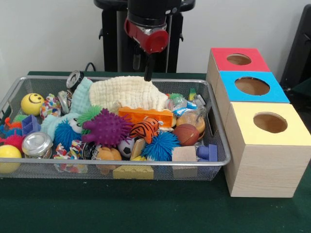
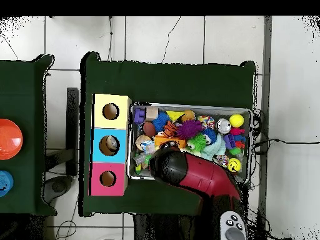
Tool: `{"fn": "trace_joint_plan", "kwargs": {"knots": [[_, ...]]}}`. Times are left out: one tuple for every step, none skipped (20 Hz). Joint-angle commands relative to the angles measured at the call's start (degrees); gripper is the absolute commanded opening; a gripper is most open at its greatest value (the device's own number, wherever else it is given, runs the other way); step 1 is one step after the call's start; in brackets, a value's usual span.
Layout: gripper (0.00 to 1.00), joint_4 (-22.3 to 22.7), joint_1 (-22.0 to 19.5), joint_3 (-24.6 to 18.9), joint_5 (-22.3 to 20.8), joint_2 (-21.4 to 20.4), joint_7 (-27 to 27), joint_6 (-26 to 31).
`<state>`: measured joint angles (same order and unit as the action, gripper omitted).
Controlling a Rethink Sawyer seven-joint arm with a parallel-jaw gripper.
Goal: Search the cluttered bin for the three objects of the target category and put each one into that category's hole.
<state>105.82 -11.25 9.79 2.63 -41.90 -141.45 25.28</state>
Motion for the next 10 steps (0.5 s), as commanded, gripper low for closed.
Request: {"fn": "trace_joint_plan", "kwargs": {"knots": [[1.00,5.9,-2.1,-10.3,3.2,4.1,-4.5,-5.5],[1.00,6.1,-2.3,-10.8,3.3,4.0,-4.4,-5.6],[1.00,6.2,-2.6,-11.3,3.2,4.0,-4.0,-5.4],[1.00,6.2,-3.0,-12.0,3.1,3.9,-3.2,-4.7],[1.00,5.9,-3.3,-12.4,2.7,3.7,-2.0,-3.3],[1.00,5.7,-3.3,-12.9,2.3,3.6,-1.3,-2.5],[1.00,5.7,-3.5,-13.8,2.0,3.6,-0.5,-1.9],[1.00,5.8,-3.7,-14.6,2.0,3.5,-0.2,-1.9],[1.00,5.5,-3.5,-15.0,1.9,3.6,-0.2,-1.9],[1.00,5.5,-3.4,-15.5,2.2,3.4,-0.5,-1.6]]}}
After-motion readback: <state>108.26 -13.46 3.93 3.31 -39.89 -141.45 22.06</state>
